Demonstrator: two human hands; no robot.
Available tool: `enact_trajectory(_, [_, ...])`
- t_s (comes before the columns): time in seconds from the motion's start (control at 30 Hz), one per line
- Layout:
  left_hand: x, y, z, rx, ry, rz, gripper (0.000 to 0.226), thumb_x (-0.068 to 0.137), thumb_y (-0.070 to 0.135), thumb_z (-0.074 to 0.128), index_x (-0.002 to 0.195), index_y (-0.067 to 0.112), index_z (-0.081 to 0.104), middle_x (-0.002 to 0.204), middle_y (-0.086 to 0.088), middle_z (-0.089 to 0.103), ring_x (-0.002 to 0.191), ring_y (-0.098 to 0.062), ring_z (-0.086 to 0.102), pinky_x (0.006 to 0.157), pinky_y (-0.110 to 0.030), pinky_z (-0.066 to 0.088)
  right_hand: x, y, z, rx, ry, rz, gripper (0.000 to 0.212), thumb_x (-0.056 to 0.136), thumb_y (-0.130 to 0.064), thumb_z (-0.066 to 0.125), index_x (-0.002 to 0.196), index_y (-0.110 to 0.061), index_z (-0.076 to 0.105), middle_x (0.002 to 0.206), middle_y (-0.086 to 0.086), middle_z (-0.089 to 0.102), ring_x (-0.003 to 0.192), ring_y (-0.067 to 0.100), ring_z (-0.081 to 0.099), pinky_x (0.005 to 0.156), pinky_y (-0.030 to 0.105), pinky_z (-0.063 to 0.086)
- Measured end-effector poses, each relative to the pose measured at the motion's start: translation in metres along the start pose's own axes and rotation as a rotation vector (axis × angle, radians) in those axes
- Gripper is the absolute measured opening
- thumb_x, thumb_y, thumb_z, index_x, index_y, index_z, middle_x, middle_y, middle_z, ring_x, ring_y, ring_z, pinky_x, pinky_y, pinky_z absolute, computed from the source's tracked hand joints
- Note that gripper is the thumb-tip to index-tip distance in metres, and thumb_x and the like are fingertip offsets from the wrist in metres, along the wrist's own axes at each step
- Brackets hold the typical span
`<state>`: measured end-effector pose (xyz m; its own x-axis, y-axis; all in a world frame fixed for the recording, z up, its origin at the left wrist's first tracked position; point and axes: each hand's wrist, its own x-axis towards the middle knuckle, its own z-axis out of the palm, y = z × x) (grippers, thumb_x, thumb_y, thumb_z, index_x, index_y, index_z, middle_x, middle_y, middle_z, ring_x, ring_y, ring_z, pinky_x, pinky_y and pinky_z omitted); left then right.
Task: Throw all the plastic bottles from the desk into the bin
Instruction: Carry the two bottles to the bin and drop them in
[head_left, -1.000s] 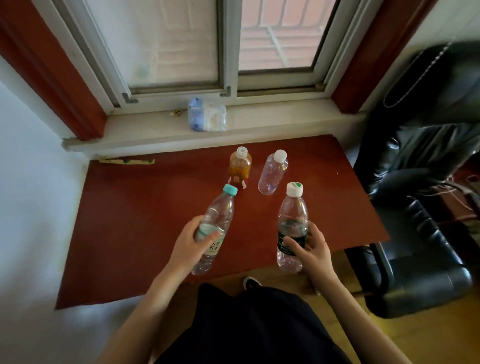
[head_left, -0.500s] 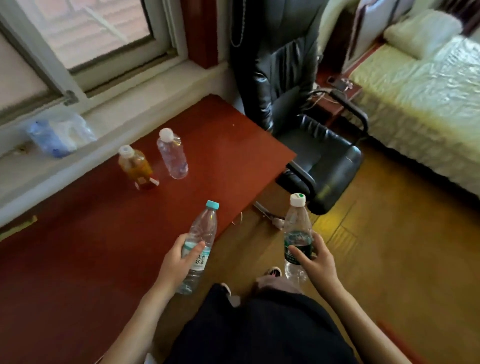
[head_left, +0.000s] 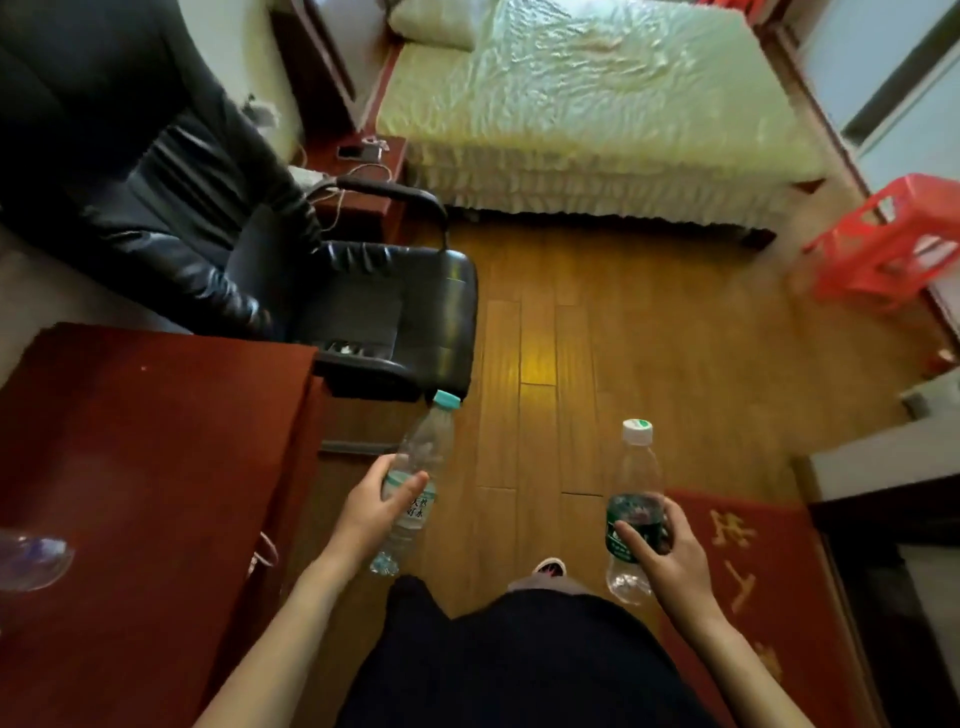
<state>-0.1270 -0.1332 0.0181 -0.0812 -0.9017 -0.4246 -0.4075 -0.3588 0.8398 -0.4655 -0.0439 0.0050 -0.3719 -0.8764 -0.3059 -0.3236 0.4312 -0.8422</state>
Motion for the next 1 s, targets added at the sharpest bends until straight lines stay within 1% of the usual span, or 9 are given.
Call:
enact_trajectory(0.17, [0.051,0.048,0.096,0.073,-0.182,-0.018,0.052,0.082,0.055,0.06,0.123,0.024,0.052,0.106,0.011,0.065,0.099,-0.006,0.064,0.073,-0.021,0.049,0.034,0.037,-0.067,0.06,0.141,0.114,0.045,0.081,-0.027,0.076,0.118,-0.03,0.052,0.1,-0.022,0.058,0.094,-0.001,0.057,0.064,0.009,0.045])
enact_trajectory(0.27, [0.077,0.086,0.145,0.098,-0.251,0.021,0.043,0.08,0.055,0.062,0.112,0.027,0.054,0.093,0.015,0.063,0.084,0.009,0.065,0.064,-0.011,0.049,0.059,0.051,-0.099,0.064,0.186,0.146,0.046,0.082,-0.028,0.075,0.12,-0.03,0.05,0.102,-0.027,0.053,0.092,-0.009,0.052,0.069,0.008,0.039])
enact_trajectory(0.33, [0.099,0.109,0.17,0.113,-0.285,0.033,0.062,0.069,0.07,0.062,0.112,0.026,0.056,0.091,0.005,0.07,0.079,0.002,0.069,0.066,-0.021,0.057,0.079,0.054,-0.119,0.08,0.223,0.152,0.047,0.081,-0.029,0.076,0.12,-0.03,0.05,0.104,-0.026,0.055,0.096,-0.008,0.054,0.069,0.006,0.042])
enact_trajectory(0.37, [0.109,0.12,0.18,0.137,-0.297,0.039,0.062,0.068,0.07,0.062,0.112,0.026,0.056,0.093,0.001,0.071,0.079,-0.005,0.071,0.069,-0.028,0.059,0.09,0.054,-0.129,0.089,0.24,0.153,0.047,0.081,-0.029,0.076,0.121,-0.029,0.051,0.104,-0.024,0.057,0.097,-0.008,0.055,0.068,0.005,0.044])
enact_trajectory(0.47, [0.145,0.147,0.203,0.166,-0.297,0.059,0.039,0.082,0.047,0.063,0.112,0.024,0.055,0.093,-0.002,0.071,0.078,-0.009,0.071,0.068,-0.032,0.06,0.129,0.046,-0.152,0.111,0.269,0.143,0.046,0.082,-0.029,0.076,0.122,-0.024,0.054,0.105,-0.018,0.06,0.091,-0.012,0.058,0.068,0.0,0.044])
enact_trajectory(0.6, [0.196,0.172,0.222,0.204,-0.284,0.062,0.032,0.085,0.044,0.063,0.11,0.025,0.056,0.094,-0.003,0.071,0.078,-0.01,0.072,0.063,-0.026,0.057,0.191,0.033,-0.176,0.152,0.296,0.089,0.043,0.083,-0.026,0.075,0.12,-0.024,0.053,0.106,-0.02,0.06,0.092,-0.023,0.055,0.07,0.002,0.046])
enact_trajectory(0.73, [0.255,0.189,0.241,0.239,-0.279,0.047,0.029,0.084,0.045,0.062,0.108,0.028,0.055,0.094,-0.004,0.07,0.077,-0.012,0.072,0.059,-0.023,0.055,0.261,0.035,-0.196,0.17,0.327,0.094,0.045,0.082,-0.03,0.075,0.121,-0.026,0.053,0.107,-0.017,0.063,0.094,-0.01,0.062,0.073,0.01,0.052])
enact_trajectory(0.83, [0.314,0.219,0.262,0.27,-0.28,0.049,0.027,0.086,0.044,0.061,0.108,0.03,0.053,0.096,-0.001,0.069,0.08,-0.015,0.07,0.063,-0.028,0.056,0.318,0.035,-0.216,0.178,0.357,0.114,0.044,0.083,-0.028,0.075,0.12,-0.024,0.052,0.106,-0.016,0.062,0.097,-0.004,0.06,0.071,0.007,0.05])
enact_trajectory(1.0, [0.43,0.316,0.317,0.358,-0.384,0.131,0.033,0.086,0.046,0.06,0.112,0.027,0.05,0.094,0.001,0.069,0.078,-0.013,0.07,0.067,-0.033,0.059,0.401,0.016,-0.27,0.186,0.458,0.182,0.04,0.084,-0.023,0.073,0.116,-0.03,0.051,0.104,-0.018,0.06,0.095,0.0,0.06,0.068,0.007,0.05])
